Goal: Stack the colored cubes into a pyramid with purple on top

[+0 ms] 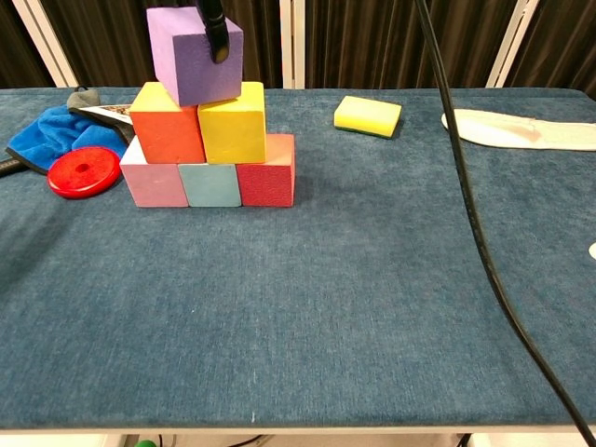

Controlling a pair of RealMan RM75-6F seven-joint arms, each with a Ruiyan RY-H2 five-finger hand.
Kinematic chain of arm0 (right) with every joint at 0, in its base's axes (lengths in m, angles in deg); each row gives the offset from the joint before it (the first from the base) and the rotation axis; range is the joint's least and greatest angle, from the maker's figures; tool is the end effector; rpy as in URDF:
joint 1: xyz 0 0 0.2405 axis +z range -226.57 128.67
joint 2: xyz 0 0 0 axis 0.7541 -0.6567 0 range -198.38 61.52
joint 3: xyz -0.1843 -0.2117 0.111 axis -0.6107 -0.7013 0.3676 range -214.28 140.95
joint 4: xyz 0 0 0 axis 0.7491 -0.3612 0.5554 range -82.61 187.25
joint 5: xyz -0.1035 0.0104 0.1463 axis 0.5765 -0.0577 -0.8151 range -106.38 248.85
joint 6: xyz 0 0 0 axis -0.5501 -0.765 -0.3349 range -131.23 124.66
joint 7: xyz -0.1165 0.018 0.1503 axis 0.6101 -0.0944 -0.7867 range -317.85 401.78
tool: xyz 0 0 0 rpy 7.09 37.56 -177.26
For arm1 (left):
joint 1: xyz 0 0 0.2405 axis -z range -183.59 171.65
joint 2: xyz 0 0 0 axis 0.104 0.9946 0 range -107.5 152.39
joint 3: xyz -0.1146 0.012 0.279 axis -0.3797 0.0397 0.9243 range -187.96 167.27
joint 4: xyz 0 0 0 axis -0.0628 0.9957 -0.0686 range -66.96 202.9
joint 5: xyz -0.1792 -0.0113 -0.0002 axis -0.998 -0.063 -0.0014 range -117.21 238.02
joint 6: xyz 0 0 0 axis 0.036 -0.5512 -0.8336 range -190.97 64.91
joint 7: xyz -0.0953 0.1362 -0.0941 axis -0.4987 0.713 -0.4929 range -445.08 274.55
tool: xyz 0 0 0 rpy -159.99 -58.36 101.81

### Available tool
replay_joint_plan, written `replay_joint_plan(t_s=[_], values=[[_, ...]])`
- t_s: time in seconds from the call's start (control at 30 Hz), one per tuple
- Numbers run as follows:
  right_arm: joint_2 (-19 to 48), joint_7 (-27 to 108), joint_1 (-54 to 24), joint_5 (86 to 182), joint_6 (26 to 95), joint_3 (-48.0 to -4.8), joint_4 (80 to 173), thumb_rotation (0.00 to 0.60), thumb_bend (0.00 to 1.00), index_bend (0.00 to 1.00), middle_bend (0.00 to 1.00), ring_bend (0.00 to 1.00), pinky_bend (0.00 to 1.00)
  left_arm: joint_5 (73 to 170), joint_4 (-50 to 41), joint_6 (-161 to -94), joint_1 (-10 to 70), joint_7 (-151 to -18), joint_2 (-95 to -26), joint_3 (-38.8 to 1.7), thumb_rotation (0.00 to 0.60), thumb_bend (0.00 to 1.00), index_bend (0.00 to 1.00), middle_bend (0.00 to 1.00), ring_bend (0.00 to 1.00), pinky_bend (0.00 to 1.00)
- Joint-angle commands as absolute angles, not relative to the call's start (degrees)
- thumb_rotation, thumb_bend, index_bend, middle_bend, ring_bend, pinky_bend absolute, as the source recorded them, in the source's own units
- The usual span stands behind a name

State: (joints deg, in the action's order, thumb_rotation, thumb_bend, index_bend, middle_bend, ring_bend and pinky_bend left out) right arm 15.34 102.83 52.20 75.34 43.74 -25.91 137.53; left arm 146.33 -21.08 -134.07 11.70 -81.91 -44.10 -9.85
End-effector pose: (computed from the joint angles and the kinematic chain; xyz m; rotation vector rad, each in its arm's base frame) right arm 0.1599 -0.4733 0.0029 2.1471 -0.3457 0.6479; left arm -0.3166 0.2878 0.1446 -1.7081 -0.8981 -0.8022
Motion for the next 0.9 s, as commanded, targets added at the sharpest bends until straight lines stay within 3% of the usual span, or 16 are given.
replay_joint_plan(t_s=[0.03, 0.3, 0.6, 0.9], values=[[15.0, 101.9, 52.0, 75.8, 43.3, -25.8, 138.1, 0.6, 0.07, 0.26, 0.28, 0.07, 0.0, 146.4, -21.0, -134.1, 11.7, -81.9, -44.2, -9.9, 0.501, 0.17, 0.12, 0.03, 0.09, 0.18], [11.8, 97.1, 49.4, 81.4, 41.1, -26.0, 141.5, 0.6, 0.01, 0.17, 0.19, 0.01, 0.0, 146.2, -21.2, -134.2, 11.6, -81.9, -44.0, -10.0, 0.51, 0.17, 0.12, 0.03, 0.09, 0.18], [10.2, 86.3, 43.1, 97.8, 34.6, -26.6, 138.7, 0.6, 0.0, 0.18, 0.19, 0.0, 0.0, 146.0, -21.4, -133.5, 11.8, -82.6, -43.8, -10.1, 0.5, 0.17, 0.12, 0.03, 0.09, 0.18], [12.0, 80.7, 41.9, 106.1, 31.8, -27.0, 134.0, 0.6, 0.0, 0.23, 0.19, 0.0, 0.0, 145.7, -21.6, -133.1, 11.9, -83.1, -43.5, -10.1, 0.503, 0.17, 0.12, 0.03, 0.09, 0.18]])
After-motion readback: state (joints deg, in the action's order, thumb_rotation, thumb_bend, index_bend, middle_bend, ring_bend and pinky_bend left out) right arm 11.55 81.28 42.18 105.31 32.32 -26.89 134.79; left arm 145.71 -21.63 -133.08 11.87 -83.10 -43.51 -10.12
